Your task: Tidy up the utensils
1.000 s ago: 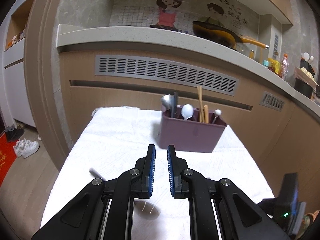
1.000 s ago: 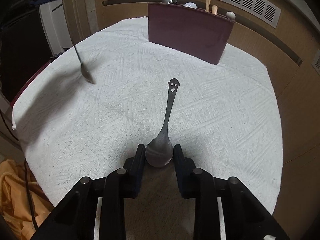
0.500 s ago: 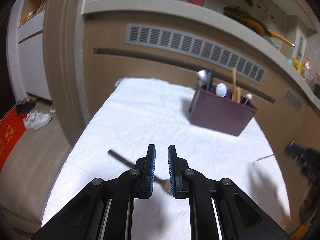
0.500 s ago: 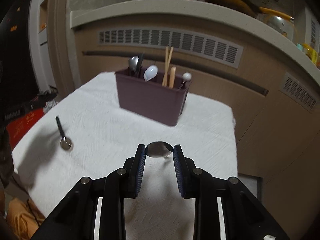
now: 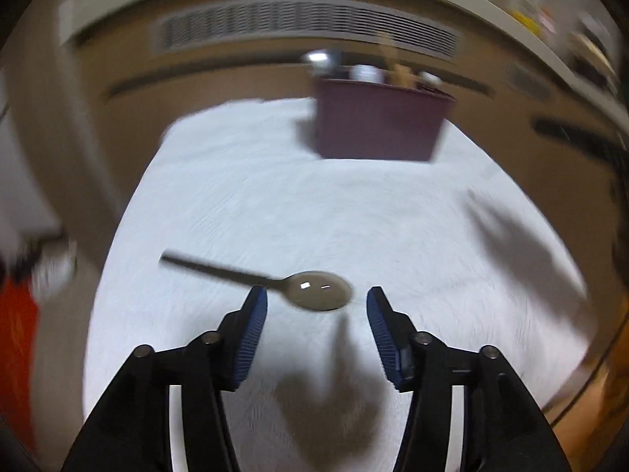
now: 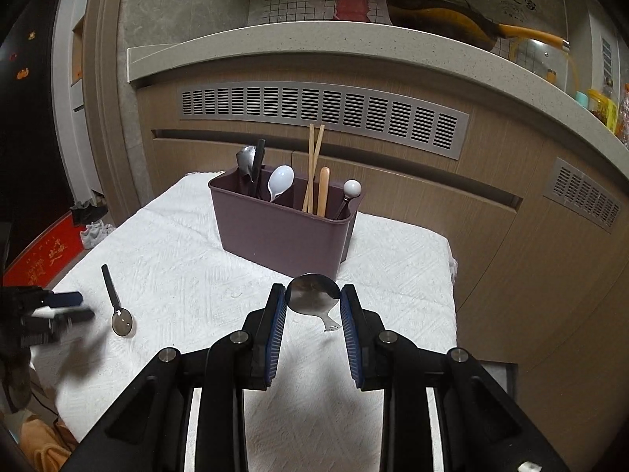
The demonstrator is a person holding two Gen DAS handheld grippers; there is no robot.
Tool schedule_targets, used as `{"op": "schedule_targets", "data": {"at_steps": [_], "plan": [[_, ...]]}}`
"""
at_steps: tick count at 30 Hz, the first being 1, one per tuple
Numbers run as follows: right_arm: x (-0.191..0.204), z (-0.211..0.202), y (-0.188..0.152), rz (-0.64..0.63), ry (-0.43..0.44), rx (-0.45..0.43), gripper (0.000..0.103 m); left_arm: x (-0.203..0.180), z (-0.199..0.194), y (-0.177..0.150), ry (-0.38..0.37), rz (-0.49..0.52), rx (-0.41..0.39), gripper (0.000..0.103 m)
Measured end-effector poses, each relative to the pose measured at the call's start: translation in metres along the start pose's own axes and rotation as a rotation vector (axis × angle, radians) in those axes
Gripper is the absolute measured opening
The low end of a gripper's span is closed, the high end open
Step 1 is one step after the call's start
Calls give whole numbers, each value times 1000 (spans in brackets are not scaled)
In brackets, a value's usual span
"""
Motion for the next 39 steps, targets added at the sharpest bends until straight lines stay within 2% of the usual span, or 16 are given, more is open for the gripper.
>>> {"op": "schedule_targets", "data": {"at_steps": [3, 4, 5, 7, 8, 9, 12, 15, 19, 28, 30, 31, 34, 35, 36, 39], "plan": [[1, 0, -3, 5, 10, 19, 26, -21, 7, -7, -60, 360, 6, 64], [1, -1, -4, 3, 11, 24, 26, -22, 10, -12, -80, 435, 33, 66], [1, -1, -4, 4, 10, 26, 26, -22, 16, -19, -105, 509, 82, 66], [2, -1, -5, 8, 12, 31, 26, -15, 27, -31, -118, 594, 166, 66], [2, -1, -5, 11, 14, 33, 26, -12, 30, -31, -125, 603, 172, 71], [2, -1, -6, 17, 18, 36, 26, -11, 33, -26, -125, 595, 158, 76], [4, 2, -6, 25, 31, 44, 26, 1, 49, -12, -78, 532, 162, 76], [6, 4, -8, 26, 41, 57, 26, 12, 66, -6, -84, 433, 183, 76], [6, 4, -8, 25, 41, 60, 26, 23, 83, 1, -57, 354, 195, 75], [9, 7, -7, 27, 55, 62, 26, 38, 126, 22, -74, 171, 215, 72], [8, 7, -7, 28, 54, 62, 26, 36, 129, 24, -104, 106, 213, 51], [7, 6, -7, 30, 53, 62, 26, 35, 131, 25, -104, 92, 209, 46], [6, 4, -7, 33, 52, 58, 26, 32, 125, 23, -61, 93, 188, 44], [6, 2, -6, 34, 51, 55, 26, 31, 121, 22, -50, 84, 184, 35], [5, 1, -4, 35, 50, 49, 26, 29, 117, 22, -42, 76, 177, 11], [6, -6, 2, 36, 50, 26, 26, 25, 98, 30, -16, 39, 109, 8]]}}
Point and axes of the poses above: each gripper's, at about its wrist camera, not at the fingertips, and z roughly the way its jaws point, x to its left, y to its top, the point moved 8 cm from there along z, roughly the way its jaws point, and after that the axes turned 13 degrees about -x, right-handed, at the moved point
